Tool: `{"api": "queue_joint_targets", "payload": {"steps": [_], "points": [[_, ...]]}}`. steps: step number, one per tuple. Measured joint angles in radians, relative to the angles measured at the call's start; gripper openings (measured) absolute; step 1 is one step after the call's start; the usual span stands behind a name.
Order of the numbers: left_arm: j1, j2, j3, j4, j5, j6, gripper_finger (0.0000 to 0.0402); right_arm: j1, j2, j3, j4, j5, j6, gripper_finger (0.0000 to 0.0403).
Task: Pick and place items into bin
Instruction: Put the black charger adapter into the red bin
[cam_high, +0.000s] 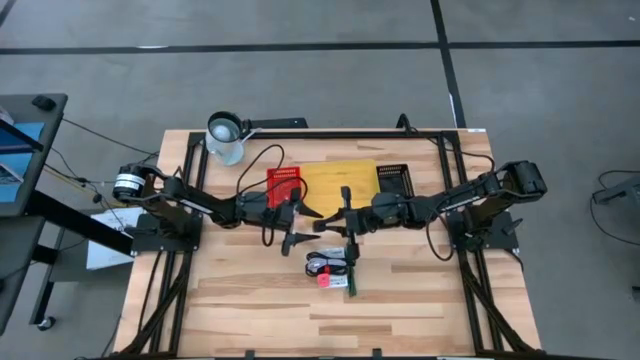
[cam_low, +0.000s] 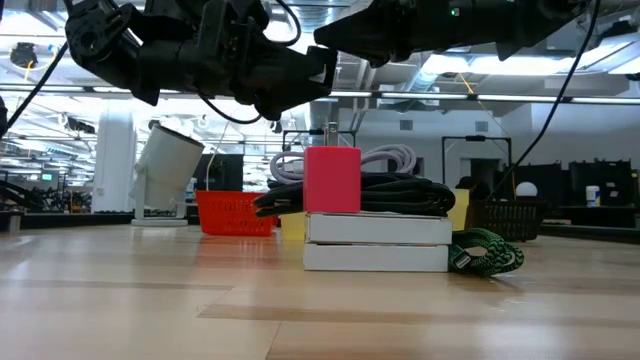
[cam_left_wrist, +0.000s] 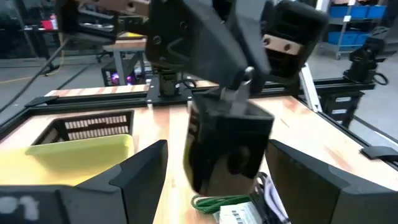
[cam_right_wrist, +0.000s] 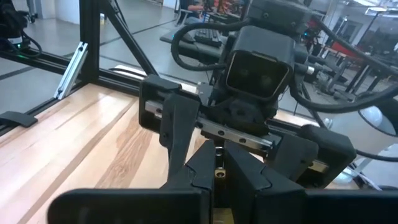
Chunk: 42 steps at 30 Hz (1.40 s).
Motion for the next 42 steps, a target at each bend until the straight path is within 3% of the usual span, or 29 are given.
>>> {"api": "queue_joint_targets", "payload": {"steps": [17,32,42], "points": [[0.0,0.0,0.002,0.003,-0.023,0.008,0.0259,0.0,0.0,0.0,0.006,-0.003,-0.007,0.0015],[0.0,0.0,0.002,0.002,-0.02,0.019,0.0153,-0.001,0.0,0.0,0.007,0.007,-0.003,0.0017],[0.0,0.0,0.002,0.002,-0.022,0.019,0.0163,-0.001,0.0,0.0,0.007,0.004,-0.007,0.0019]]}}
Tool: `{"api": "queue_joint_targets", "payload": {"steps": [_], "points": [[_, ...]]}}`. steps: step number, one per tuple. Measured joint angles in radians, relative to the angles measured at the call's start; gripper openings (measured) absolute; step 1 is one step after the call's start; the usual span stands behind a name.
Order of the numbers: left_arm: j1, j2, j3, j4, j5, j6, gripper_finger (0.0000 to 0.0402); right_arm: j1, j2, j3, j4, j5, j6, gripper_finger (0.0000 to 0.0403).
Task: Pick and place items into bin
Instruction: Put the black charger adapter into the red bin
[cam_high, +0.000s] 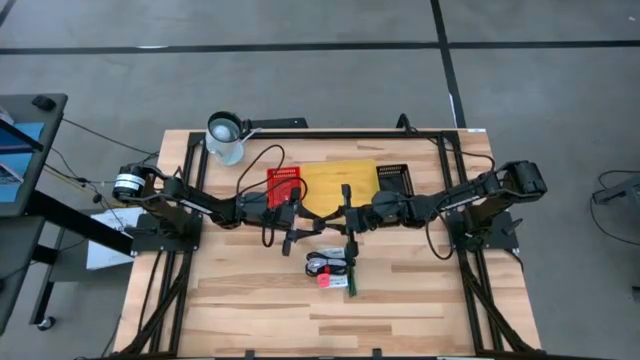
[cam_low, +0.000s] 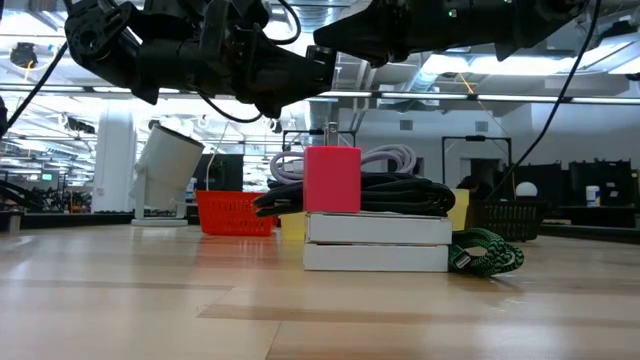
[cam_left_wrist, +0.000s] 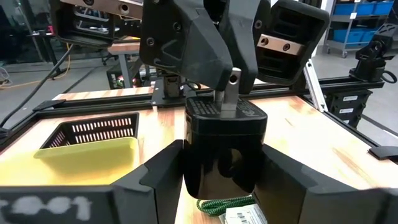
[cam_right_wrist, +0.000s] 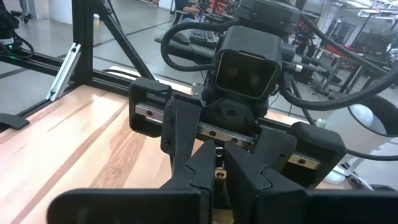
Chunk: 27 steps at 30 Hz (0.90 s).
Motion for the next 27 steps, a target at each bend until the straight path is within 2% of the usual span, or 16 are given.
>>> {"api": "queue_joint_targets", "payload": {"steps": [7,27], "points": [[0.0,0.0,0.0,-0.002,0.003,0.003,0.0145,0.0,0.0,0.0,0.0,-0.001,-0.002,0.0027],[0.0,0.0,0.0,-0.011,0.002,0.004,0.0146,0.003,0.0,0.0,0.015,-0.011,-0.011,0.0068]]}}
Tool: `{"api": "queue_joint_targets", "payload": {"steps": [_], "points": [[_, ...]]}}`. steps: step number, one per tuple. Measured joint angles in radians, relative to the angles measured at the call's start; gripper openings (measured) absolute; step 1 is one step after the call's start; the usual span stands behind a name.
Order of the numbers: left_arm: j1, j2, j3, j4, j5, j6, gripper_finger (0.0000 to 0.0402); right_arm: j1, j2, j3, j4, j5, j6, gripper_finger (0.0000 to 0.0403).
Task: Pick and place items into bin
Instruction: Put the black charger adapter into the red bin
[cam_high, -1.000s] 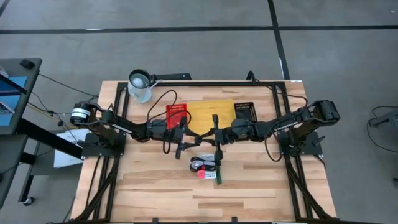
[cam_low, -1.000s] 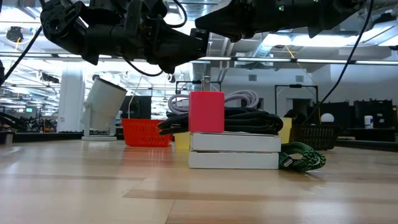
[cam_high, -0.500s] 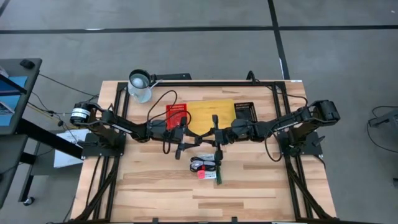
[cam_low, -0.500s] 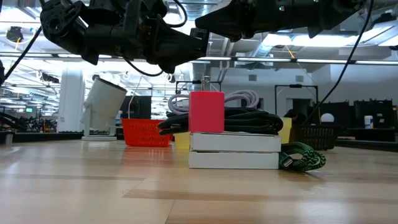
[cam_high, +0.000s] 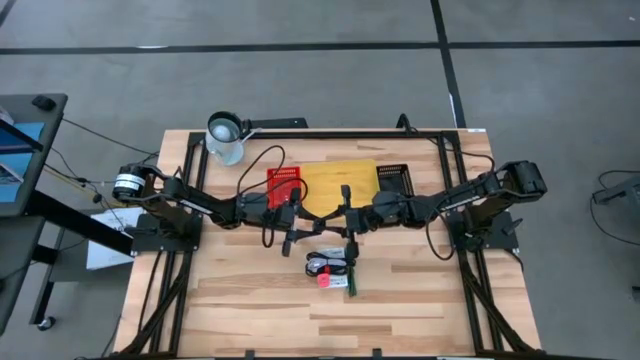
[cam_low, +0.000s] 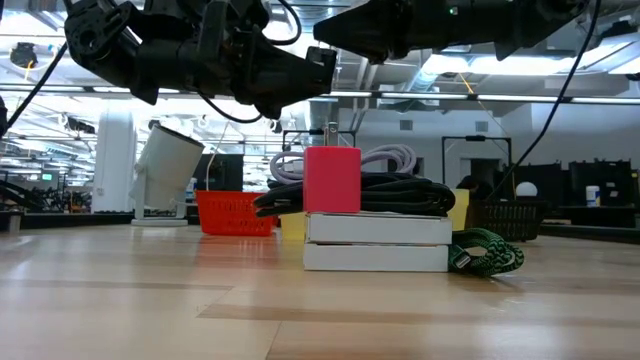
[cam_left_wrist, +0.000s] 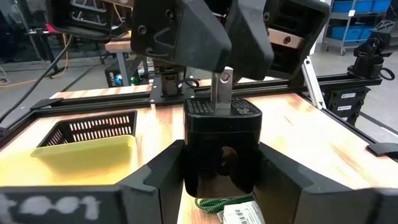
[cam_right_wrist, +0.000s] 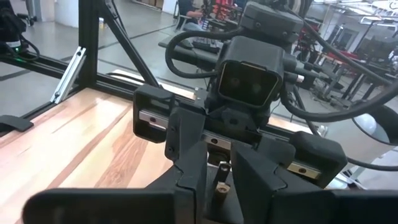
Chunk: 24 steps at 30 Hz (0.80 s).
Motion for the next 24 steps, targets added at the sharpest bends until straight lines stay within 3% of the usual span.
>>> {"api": "queue_joint_targets", "payload": {"steps": [24], "points": [[0.1,0.0,0.0,-0.147,-0.039,0.005,0.0146,-0.002,0.0,0.0,-0.006,0.045,-0.033,0.0077]]}}
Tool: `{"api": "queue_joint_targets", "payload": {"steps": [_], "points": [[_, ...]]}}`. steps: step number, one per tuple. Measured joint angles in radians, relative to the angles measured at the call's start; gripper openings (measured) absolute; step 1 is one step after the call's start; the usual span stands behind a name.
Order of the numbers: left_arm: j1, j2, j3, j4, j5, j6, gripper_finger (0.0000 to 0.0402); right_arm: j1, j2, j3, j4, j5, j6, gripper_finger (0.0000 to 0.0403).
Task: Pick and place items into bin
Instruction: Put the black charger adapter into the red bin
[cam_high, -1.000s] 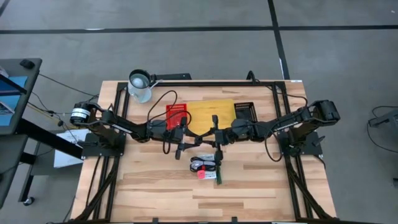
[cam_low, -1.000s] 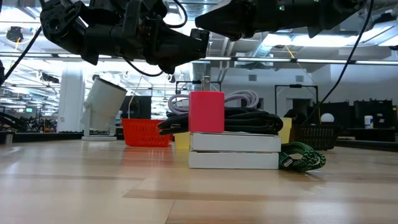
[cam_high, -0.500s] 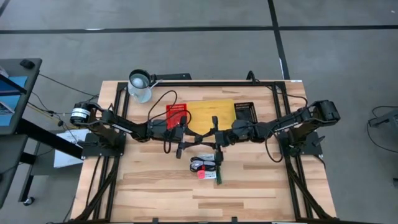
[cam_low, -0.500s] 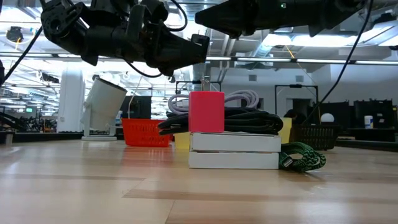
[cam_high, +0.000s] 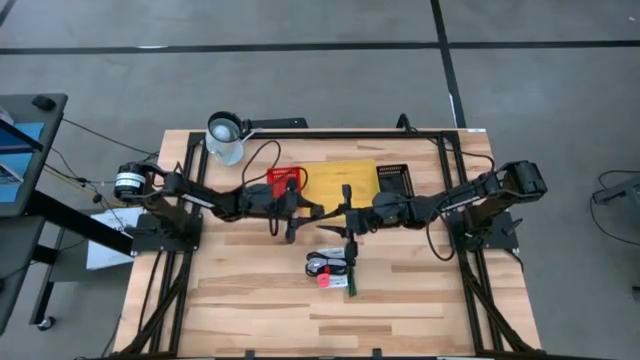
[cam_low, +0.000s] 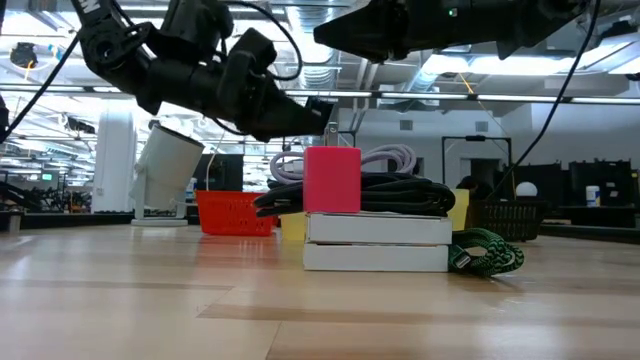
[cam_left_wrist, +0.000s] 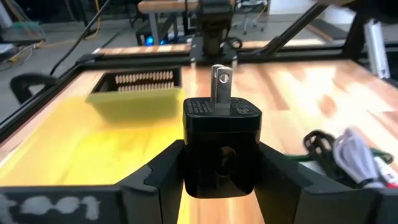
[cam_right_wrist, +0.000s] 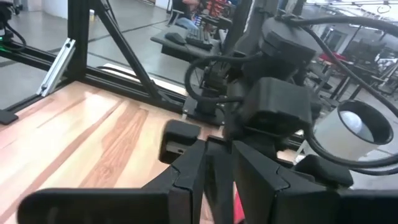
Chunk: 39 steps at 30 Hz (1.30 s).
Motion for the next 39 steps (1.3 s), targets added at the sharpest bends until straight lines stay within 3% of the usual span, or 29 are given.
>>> {"api": "queue_joint_targets", "payload": {"steps": [8,14,22,29,39], "points": [[0.04,-0.021,-0.001,-0.089,-0.001,0.0,0.0145,0.0,0.0,0.0,-0.024,0.0,-0.001,0.0077],[0.058,-0.119,-0.001,-0.221,-0.004,0.015,0.0144,0.0,0.0,0.0,-0.047,0.0,0.0,0.0077],[0.06,-0.278,-0.001,-0.488,-0.152,0.053,0.0146,0.0,0.0,0.0,-0.052,0.0,0.0,0.0077],[0.085,-0.311,-0.001,-0.668,-0.273,0.058,0.0147,0.0,0.0,0.0,-0.052,0.0,0.0,0.0077],[0.158,-0.311,-0.001,-0.765,-0.304,0.053,0.0148,0.0,0.0,0.0,-0.052,0.0,0.001,0.0077]]}}
